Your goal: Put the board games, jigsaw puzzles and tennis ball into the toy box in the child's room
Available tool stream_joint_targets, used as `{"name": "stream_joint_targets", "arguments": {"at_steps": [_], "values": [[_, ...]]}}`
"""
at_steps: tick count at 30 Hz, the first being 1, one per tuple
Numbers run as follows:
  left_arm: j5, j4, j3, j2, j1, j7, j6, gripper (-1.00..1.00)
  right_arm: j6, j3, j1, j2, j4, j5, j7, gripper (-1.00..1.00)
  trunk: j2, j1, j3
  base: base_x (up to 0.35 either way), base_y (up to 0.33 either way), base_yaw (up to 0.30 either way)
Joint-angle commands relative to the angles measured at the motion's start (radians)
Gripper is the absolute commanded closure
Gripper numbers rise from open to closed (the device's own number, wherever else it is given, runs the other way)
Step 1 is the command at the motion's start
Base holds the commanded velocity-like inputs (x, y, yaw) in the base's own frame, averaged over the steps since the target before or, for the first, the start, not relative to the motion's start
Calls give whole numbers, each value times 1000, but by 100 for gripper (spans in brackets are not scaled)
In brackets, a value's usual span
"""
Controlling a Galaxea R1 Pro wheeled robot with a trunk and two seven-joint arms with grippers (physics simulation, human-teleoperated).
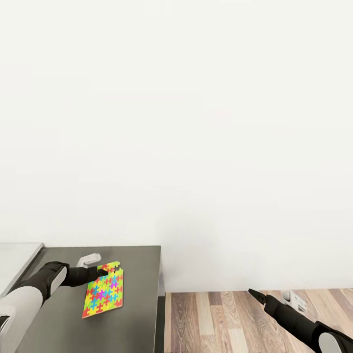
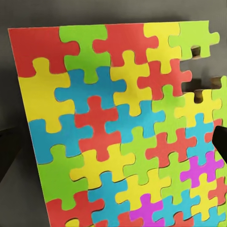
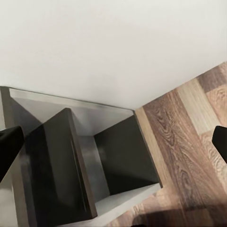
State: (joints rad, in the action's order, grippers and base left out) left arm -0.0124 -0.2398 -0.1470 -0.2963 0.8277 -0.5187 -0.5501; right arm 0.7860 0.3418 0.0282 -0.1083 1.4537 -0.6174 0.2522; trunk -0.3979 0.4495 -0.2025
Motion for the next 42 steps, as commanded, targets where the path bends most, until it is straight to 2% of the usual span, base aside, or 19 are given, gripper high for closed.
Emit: {"name": "stream_joint_targets", "arguments": {"at_steps": [1, 17, 42], "values": [[-1, -1, -6, 0, 1, -3, -8, -100, 6, 2, 1, 0, 1, 2, 6, -100, -2, 1, -4, 0, 0, 0], [-1, -1, -6, 0, 1, -4, -8, -100, 6, 2, 1, -2, 1, -4, 6, -100, -2, 1, -28, 0, 0, 0], [-2, -1, -6, -2, 1, -18, -7, -100, 6, 2, 1, -3, 1, -7, 6, -100, -2, 1, -30, 0, 0, 0]]}}
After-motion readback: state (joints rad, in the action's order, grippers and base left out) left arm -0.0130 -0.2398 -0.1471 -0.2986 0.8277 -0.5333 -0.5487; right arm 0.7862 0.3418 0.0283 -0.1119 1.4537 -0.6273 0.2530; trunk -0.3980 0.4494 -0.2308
